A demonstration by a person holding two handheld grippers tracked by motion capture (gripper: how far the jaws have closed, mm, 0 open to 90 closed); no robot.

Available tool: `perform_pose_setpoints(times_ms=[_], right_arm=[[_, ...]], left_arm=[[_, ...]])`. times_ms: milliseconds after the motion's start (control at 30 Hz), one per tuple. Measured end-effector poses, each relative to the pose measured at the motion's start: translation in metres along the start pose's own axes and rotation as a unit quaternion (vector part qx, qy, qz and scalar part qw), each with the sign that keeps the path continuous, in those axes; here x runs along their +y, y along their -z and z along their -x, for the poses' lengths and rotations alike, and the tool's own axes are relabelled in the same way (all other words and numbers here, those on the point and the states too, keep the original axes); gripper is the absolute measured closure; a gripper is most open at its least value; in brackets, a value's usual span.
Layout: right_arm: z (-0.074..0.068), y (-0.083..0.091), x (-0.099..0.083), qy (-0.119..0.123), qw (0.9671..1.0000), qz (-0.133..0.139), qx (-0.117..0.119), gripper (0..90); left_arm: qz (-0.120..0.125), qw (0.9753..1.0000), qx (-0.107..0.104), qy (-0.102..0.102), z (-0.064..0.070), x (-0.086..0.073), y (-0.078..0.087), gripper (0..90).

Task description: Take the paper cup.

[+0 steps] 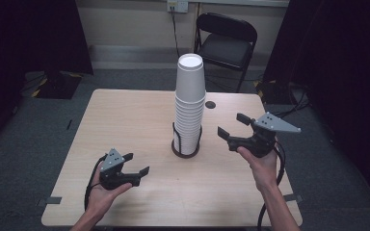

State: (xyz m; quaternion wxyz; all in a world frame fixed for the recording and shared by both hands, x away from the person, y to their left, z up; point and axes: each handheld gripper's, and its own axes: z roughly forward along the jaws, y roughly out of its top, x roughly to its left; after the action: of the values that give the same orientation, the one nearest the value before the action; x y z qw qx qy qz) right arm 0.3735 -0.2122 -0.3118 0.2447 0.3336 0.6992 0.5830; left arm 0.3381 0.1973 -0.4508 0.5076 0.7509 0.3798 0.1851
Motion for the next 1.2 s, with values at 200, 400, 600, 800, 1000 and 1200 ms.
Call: perform_pose_setpoints(times_ms=[200,400,600,800,1000,1200], right_arm=[[-0.008,-0.013,0.019,0.013,0.9997,0.008,0.017,13.7],[-0.009,-0.02,0.035,0.013,0.9994,0.022,0.022,13.6],[-0.011,-0.027,0.044,0.026,0.9989,0.02,0.034,15.5],[-0.009,-0.033,0.058,0.027,0.9986,0.03,0.034,13.8],[-0.011,-0.038,0.069,0.032,0.9981,0.035,0.038,13.7],[-0.01,-0.044,0.078,0.034,0.9978,0.039,0.041,13.4]], left_arm=[[0.001,1.0,0.001,-0.002,-0.001,0.0,0.0,17.4],[0.002,1.0,0.001,0.003,-0.001,0.0,0.001,17.1],[-0.003,1.0,-0.003,0.003,-0.001,0.0,0.0,16.5],[-0.005,1.0,-0.005,0.001,0.0,0.0,-0.001,16.4],[-0.005,1.0,-0.005,-0.001,0.0,0.0,-0.001,16.4],[-0.006,1.0,-0.007,-0.001,0.0,0.0,-0.001,16.4]])
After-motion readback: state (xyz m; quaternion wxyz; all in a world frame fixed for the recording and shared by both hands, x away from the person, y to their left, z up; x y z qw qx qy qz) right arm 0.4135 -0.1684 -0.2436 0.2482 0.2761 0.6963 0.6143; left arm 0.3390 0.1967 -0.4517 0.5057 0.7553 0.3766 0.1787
